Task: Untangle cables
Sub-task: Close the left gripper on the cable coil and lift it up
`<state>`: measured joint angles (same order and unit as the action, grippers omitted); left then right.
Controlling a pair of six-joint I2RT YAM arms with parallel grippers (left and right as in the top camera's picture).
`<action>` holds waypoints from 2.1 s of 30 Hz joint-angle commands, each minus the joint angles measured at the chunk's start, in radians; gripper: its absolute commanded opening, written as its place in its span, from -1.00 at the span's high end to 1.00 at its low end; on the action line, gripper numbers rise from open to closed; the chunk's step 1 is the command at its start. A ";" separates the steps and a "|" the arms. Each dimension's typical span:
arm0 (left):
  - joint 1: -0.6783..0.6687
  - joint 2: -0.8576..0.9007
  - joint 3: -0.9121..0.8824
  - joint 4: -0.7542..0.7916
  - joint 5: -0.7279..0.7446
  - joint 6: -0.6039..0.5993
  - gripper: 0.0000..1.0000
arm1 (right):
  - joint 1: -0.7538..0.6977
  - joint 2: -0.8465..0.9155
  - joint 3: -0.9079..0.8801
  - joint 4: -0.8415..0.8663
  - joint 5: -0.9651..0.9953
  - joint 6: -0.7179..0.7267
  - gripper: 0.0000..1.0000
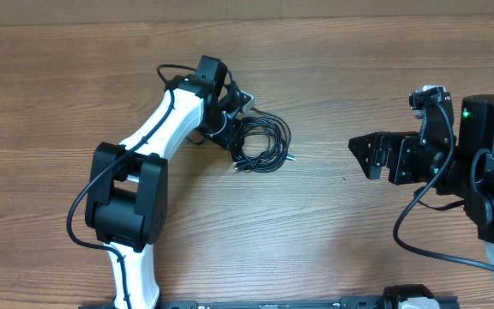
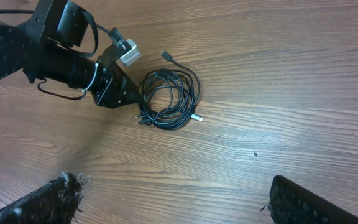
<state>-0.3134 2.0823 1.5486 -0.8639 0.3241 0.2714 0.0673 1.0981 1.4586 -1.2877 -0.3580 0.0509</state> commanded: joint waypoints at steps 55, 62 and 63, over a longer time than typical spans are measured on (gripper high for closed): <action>0.006 0.092 0.566 -0.445 0.040 -0.177 0.92 | 0.005 0.050 0.013 0.013 0.043 -0.007 -0.84; 0.005 0.092 0.834 -0.626 0.145 -0.206 0.92 | 0.005 0.084 0.013 0.130 -0.089 -0.007 -0.74; 0.005 0.092 0.862 -0.644 0.172 -0.211 0.92 | 0.005 0.089 0.013 0.159 -0.123 -0.007 -0.63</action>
<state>-0.3122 2.1792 2.3123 -1.4742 0.3878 0.0982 0.0669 1.1778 1.4586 -1.1774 -0.3721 0.0525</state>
